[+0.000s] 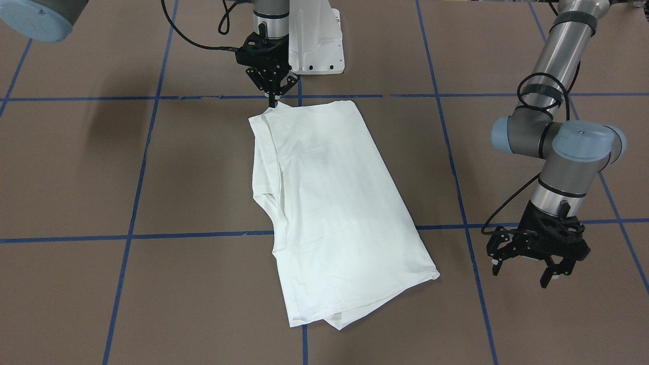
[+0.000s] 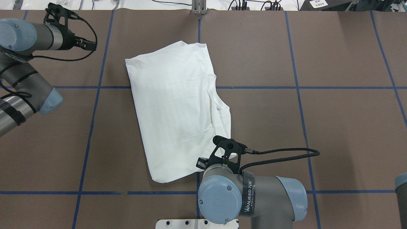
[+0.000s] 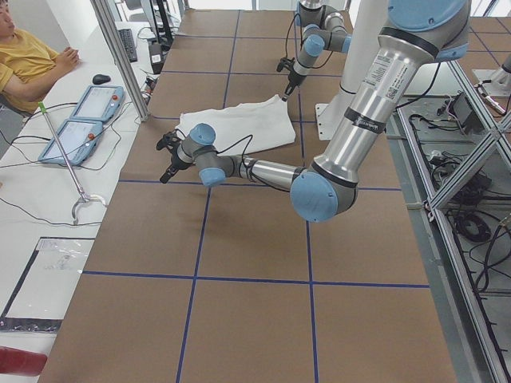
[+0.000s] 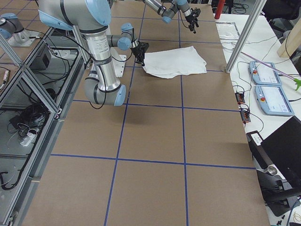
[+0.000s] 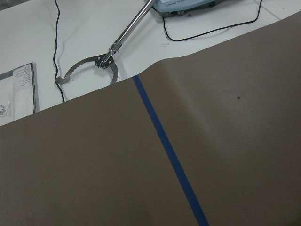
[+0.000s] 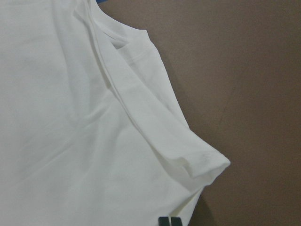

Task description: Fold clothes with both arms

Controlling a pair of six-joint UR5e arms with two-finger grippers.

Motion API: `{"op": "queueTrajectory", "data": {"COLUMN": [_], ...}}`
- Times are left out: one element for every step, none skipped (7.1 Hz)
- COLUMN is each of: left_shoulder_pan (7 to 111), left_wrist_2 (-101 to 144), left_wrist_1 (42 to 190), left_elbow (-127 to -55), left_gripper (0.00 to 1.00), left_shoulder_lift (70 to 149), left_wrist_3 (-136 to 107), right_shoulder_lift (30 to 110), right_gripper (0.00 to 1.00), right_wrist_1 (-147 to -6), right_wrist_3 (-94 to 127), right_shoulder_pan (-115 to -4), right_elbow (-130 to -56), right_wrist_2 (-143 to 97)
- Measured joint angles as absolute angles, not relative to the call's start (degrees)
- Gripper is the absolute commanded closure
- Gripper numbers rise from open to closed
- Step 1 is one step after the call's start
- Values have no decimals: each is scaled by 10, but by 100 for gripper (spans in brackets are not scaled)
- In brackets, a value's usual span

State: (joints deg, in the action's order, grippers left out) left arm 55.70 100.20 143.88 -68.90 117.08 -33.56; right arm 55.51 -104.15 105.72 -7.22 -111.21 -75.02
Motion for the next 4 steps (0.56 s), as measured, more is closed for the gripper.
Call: {"op": "queueTrajectory", "data": {"left_shoulder_pan": [557,557,556,556], "left_wrist_2": [1002,1002,1003,1003], "left_wrist_1": [1439,1439,1438,1439], "left_elbow": [-690,-690,-691,-691], "left_gripper": [0,0,0,0], "left_shoulder_lift": [1170,1169,1169,1169], "left_wrist_3": [-336,-336,-336,-336], "right_shoulder_lift": [553,553,553,552], "right_gripper": [0,0,0,0], "right_wrist_1": [-1045,-1046,-1046,-1042], "right_wrist_3": [1058,1049,1023,981], "right_shoulder_pan": [-68,-67,-72,-87], "right_elbow": [-1111,-1112,-1115,-1118], "right_wrist_2": [-749,-747,-745,-746]}}
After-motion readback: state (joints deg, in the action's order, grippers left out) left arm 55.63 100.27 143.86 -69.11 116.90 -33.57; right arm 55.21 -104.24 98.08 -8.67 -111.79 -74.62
